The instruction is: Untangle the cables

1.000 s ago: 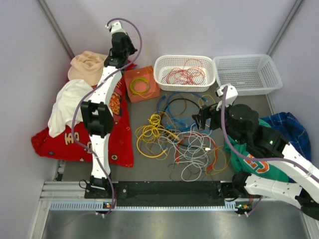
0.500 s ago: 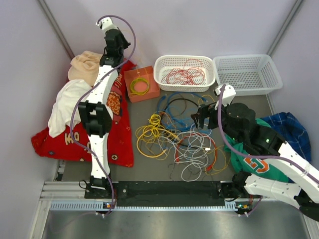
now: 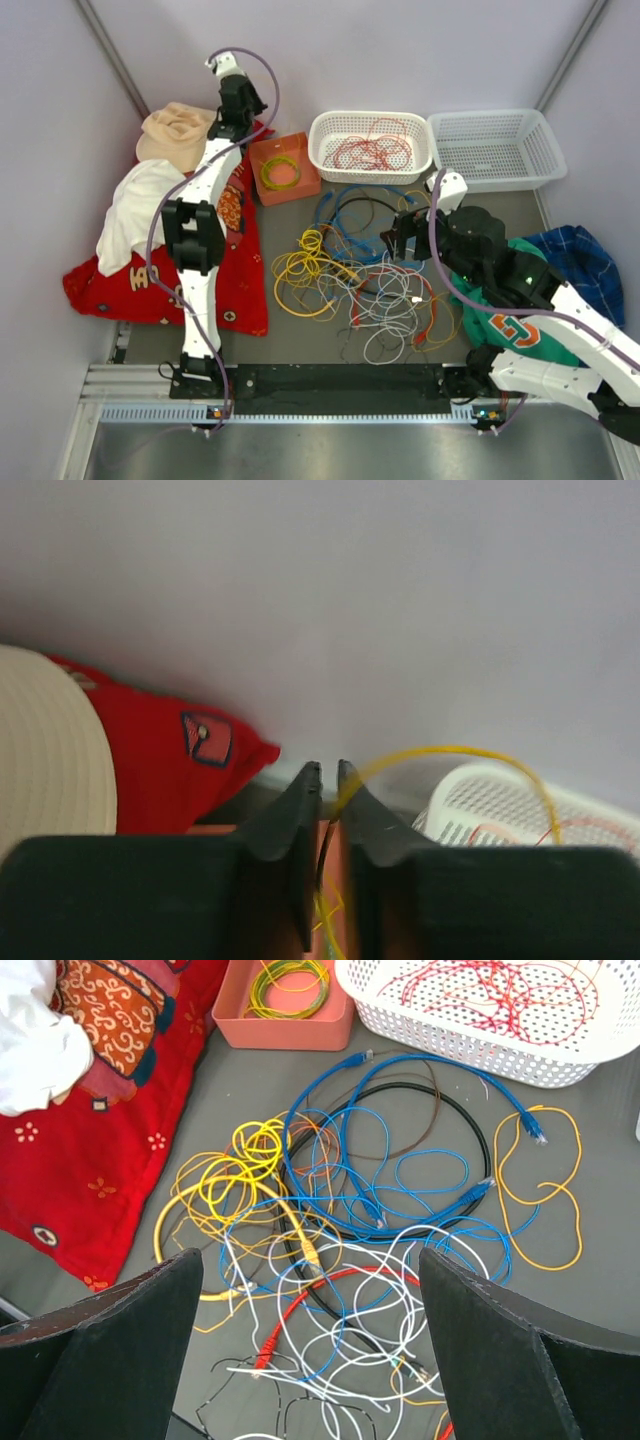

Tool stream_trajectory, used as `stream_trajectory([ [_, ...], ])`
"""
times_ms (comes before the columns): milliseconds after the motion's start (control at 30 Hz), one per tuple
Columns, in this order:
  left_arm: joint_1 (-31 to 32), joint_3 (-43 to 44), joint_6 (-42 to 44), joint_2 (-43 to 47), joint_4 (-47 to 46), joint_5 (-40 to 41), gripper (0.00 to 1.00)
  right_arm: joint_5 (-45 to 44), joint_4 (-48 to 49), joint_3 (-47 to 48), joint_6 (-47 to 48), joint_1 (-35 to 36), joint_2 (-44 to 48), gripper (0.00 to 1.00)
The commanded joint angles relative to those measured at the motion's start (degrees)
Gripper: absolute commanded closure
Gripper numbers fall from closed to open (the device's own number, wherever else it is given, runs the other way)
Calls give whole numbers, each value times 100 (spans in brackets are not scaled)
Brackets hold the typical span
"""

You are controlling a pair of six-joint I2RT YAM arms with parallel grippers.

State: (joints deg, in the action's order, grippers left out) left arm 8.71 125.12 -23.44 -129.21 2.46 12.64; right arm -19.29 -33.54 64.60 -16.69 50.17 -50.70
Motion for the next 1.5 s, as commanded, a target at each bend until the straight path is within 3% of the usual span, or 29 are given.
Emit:
stream_trajectory([
  [0, 52, -698, -3, 228, -202, -324, 71, 118, 313, 35, -36, -104, -89, 12],
  [67, 78, -831, 111, 360, -158, -245, 47, 179, 383, 0, -36, -122, -133, 12],
  [100, 104, -953, 155, 509, -167, -132, 10, 206, 409, 0, -45, -113, -151, 12],
  [133, 113, -998, 217, 589, -158, -113, 1, 232, 427, 0, -54, -113, -177, 12],
  [433, 245, -796, 515, 1275, 1194, -131, 1, 347, 462, -114, -291, -113, -160, 12],
  [633, 535, -724, 649, 1529, 2478, 352, 1, 452, 374, -210, -546, -113, -142, 12],
  [767, 640, -2067, 25, 2703, 1953, 72, 1, 714, 576, -421, -625, -113, -142, 12],
  [867, 1070, -3508, -231, 3626, 1057, 45, 1, 1162, 795, -501, -608, -113, -431, 14],
  [967, 1920, -4311, -204, 4112, 1045, -8, 1, 1505, 936, -501, -581, -113, -870, 17],
  [1100, 2267, -5616, -766, 4711, 820, -129, 1, 1604, 1147, -439, -634, -113, -1188, 19],
  [1300, 2258, -6596, -724, 4703, 765, -544, 1, 1613, 1175, -527, -792, -104, -899, 19],
  [1467, 2258, -6720, -539, 4133, 660, -561, 1, 1375, 964, -720, -915, -104, -451, 19],
])
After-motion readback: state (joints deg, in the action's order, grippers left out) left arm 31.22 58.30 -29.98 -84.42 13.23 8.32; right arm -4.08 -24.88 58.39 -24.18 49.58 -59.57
